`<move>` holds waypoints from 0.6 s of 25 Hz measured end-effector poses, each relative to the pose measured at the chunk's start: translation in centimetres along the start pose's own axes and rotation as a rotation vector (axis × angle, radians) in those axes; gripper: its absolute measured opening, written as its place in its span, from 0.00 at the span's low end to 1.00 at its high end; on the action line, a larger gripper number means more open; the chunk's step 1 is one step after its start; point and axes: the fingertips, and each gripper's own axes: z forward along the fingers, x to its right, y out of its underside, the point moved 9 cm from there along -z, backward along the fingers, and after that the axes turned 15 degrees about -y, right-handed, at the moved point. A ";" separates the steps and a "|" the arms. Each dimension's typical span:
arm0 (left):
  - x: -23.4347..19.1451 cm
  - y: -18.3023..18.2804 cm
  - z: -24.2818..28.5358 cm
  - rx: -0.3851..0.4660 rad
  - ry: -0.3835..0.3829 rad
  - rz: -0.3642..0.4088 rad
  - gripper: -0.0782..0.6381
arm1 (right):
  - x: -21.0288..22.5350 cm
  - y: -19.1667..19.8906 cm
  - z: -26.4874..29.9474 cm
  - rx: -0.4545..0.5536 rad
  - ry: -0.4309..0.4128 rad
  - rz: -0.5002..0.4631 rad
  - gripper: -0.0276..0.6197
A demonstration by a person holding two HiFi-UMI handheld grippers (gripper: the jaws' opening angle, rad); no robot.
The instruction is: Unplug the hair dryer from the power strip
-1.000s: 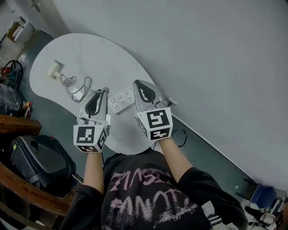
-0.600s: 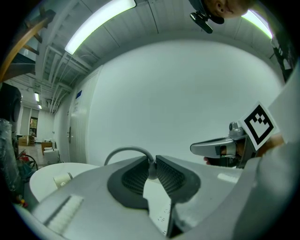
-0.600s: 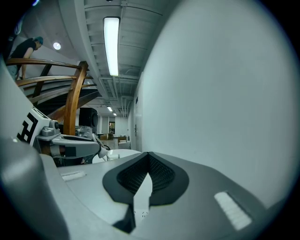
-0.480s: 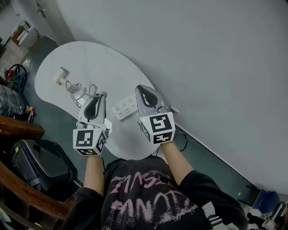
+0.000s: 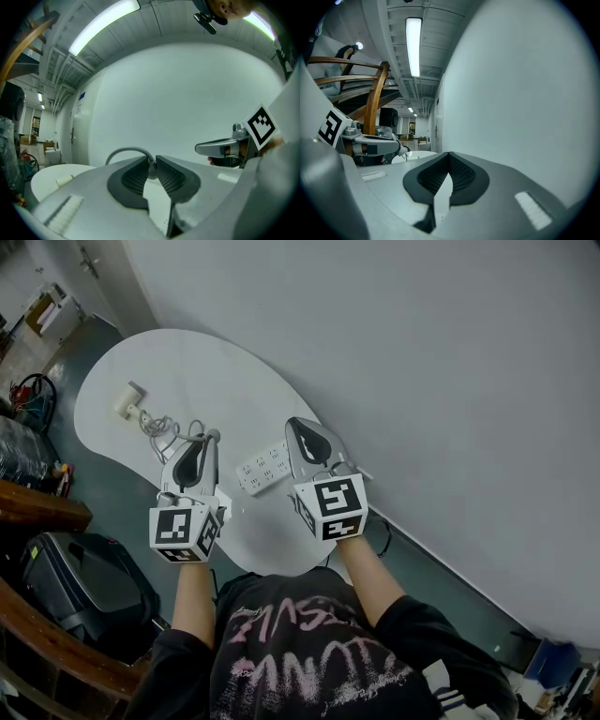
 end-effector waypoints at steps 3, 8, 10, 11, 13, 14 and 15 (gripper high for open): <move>0.0 -0.1 0.2 0.008 0.003 0.001 0.19 | 0.2 -0.1 0.1 0.003 0.001 -0.007 0.06; -0.1 -0.5 0.4 0.024 -0.002 0.010 0.19 | 0.2 -0.3 0.3 0.016 -0.007 -0.011 0.06; -0.1 -0.5 0.4 0.022 -0.003 0.009 0.19 | 0.2 -0.4 0.3 0.017 -0.009 -0.012 0.06; 0.0 -0.4 0.4 0.019 -0.003 0.008 0.19 | 0.2 -0.4 0.3 0.018 -0.010 -0.013 0.06; 0.1 -0.3 0.4 0.015 -0.001 0.008 0.19 | 0.2 -0.3 0.3 0.018 -0.012 -0.013 0.06; 0.2 -0.2 0.4 0.013 0.000 0.010 0.19 | 0.2 -0.3 0.3 0.018 -0.014 -0.013 0.06; 0.2 -0.2 0.3 0.012 0.001 0.012 0.19 | 0.2 -0.3 0.3 0.019 -0.015 -0.014 0.06</move>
